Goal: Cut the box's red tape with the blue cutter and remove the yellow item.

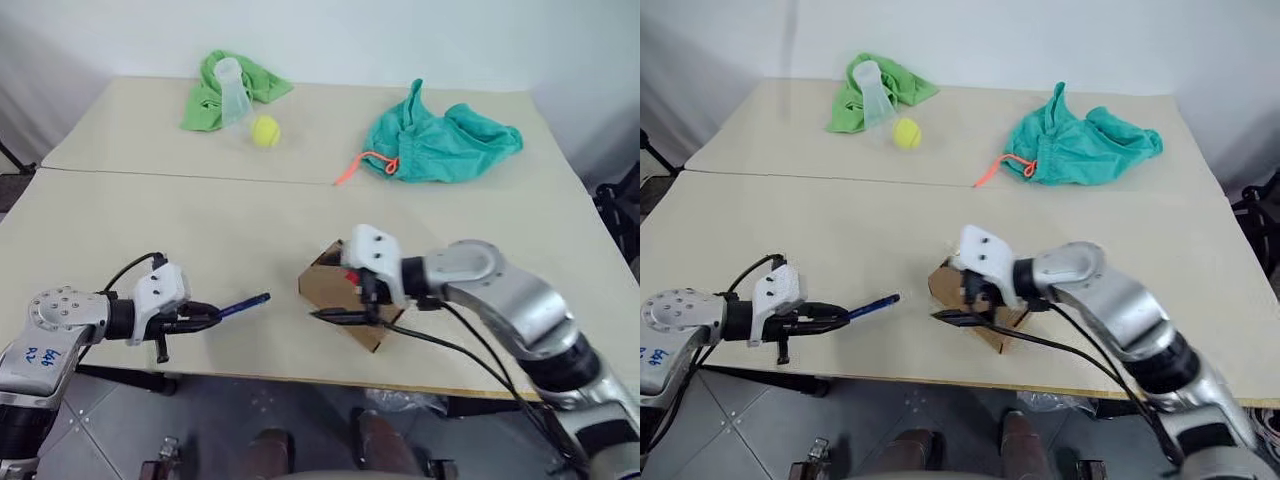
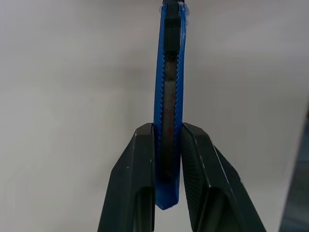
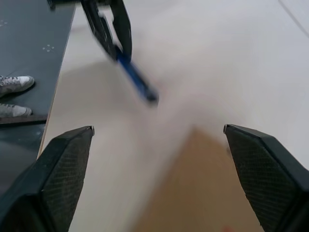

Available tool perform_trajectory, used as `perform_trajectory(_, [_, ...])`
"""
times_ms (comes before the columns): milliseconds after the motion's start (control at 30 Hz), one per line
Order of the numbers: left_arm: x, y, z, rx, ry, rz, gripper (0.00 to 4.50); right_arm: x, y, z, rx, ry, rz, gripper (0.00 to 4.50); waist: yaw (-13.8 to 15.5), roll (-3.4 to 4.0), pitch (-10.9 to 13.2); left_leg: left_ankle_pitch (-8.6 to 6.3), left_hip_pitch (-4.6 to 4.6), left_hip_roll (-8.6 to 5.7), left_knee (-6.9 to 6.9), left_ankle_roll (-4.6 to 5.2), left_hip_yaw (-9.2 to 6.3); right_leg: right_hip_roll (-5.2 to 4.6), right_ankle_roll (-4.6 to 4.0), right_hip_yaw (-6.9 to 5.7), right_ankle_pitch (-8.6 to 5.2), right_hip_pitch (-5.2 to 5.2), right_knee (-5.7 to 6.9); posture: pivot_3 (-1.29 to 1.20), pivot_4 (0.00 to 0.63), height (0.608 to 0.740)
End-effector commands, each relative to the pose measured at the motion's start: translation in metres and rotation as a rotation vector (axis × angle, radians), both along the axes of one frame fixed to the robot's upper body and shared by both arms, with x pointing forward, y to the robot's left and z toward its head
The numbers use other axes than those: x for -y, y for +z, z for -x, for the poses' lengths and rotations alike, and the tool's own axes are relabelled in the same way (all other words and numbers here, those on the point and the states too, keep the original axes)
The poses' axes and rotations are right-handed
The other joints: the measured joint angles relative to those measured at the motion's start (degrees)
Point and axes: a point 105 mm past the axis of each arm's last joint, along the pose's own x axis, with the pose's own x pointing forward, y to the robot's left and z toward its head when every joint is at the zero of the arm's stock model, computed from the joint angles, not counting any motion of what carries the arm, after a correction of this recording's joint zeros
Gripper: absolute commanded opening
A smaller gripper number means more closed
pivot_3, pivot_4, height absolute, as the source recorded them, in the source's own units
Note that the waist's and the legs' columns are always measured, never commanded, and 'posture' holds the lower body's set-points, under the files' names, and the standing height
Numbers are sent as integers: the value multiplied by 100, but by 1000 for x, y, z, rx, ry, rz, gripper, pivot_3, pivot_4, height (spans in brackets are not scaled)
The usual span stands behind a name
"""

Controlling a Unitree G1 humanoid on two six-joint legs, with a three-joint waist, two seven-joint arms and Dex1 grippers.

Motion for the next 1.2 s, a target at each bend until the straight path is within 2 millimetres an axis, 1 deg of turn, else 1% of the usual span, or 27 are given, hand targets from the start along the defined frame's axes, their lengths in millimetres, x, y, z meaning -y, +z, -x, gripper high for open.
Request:
perform_trajectory(33, [9,4,5,54,-40,6,430,-21,-2,6,104,86,23,3623,-22,0,0,0,-2,0,-1,0,-6,-2,0,-14,0,1,12,0,150,740])
perform_trajectory(100, [12,0,10,48,-52,15,430,-31,-5,9,137,122,32,2885,-29,3,1,-2,0,-5,1,4,0,-16,-1,-47,0,0,19,0,150,740])
perform_trajectory(167, [14,-2,13,44,-54,18,430,-33,-7,10,162,147,51,2176,-42,3,2,-5,0,-6,3,8,1,-20,-2,-62,0,-1,18,0,150,740])
perform_trajectory(233, [15,-7,16,40,-70,-3,430,-39,-17,11,189,186,97,1486,-39,4,2,-8,0,-7,3,12,3,-22,-4,-70,0,-1,17,0,150,740])
perform_trajectory(267, [16,-9,17,41,-80,-14,430,-41,-22,13,203,207,120,1059,-40,4,2,-8,1,-7,3,13,3,-22,-4,-70,-1,-1,16,0,150,740])
perform_trajectory(367, [16,-14,18,42,-90,-52,430,-44,-33,13,227,243,173,22,-46,6,4,-9,5,-5,2,11,3,-19,-10,-72,-4,-1,20,0,150,740])
perform_trajectory(567, [18,-23,21,19,-109,-91,430,-44,-44,9,240,269,223,22,-46,8,4,-9,11,-6,2,11,3,-18,-12,-73,-5,2,24,0,150,740])
perform_trajectory(833, [20,-24,19,15,-112,-102,430,-43,-59,4,268,300,292,22,-43,9,5,-7,17,-9,5,10,3,-15,-13,-73,-5,4,37,0,150,740])
perform_trajectory(933, [19,-23,14,32,-99,-107,430,-43,-68,4,273,315,316,22,-42,10,4,-7,18,-10,6,10,3,-13,-13,-73,-5,4,38,0,150,740])
perform_trajectory(1067, [20,-22,14,29,-108,-105,430,-48,-74,2,291,324,327,22,-44,12,3,-6,28,-11,6,10,3,-13,-14,-73,-6,11,39,0,150,740])
perform_trajectory(1200, [20,-22,14,31,-108,-104,430,-56,-74,2,298,333,315,22,-45,13,3,-3,42,-11,6,4,4,-12,-19,-79,-8,12,42,0,150,740])
